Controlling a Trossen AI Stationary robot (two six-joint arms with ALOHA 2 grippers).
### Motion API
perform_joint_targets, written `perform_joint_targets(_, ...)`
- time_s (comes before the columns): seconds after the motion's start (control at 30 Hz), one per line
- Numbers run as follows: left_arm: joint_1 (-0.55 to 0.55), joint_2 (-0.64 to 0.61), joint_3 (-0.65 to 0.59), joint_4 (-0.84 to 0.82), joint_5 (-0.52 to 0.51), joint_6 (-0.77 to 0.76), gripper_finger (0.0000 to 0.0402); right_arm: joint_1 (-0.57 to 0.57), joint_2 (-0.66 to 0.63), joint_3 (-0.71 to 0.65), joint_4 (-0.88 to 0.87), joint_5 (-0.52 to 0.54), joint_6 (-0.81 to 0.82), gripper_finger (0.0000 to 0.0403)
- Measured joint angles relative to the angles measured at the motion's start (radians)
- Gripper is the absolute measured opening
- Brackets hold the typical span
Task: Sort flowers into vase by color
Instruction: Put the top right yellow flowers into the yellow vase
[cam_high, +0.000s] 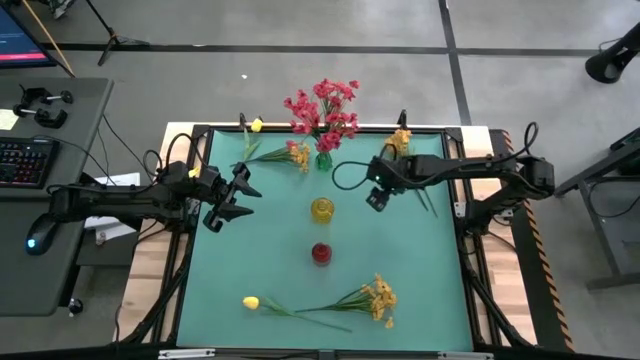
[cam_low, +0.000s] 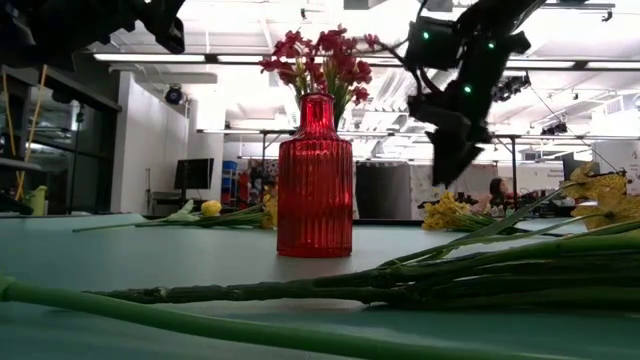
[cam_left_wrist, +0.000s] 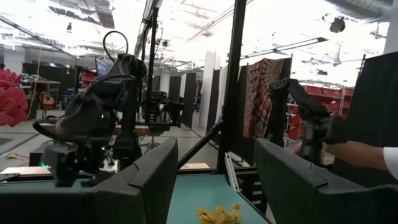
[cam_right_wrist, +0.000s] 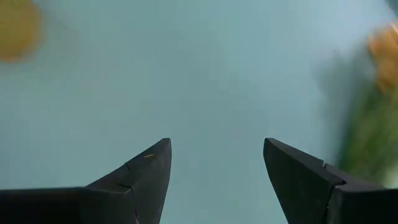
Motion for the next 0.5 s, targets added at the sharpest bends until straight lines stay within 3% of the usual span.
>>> perform_joint_targets(0.27, 0.0, 0.0, 0.0, -0.007, 0.0, -0.008, 0.0202, -0.001, 0.0, -0.001, -0.245, 0.195, 0.19, 0.0246)
perform_joint_targets(0.5, 0.0, 0.0, 0.0, -0.019, 0.0, -0.009, 0.0202, -0.047, 0.0, -0.006, -0.388, 0.193, 0.319, 0.0246)
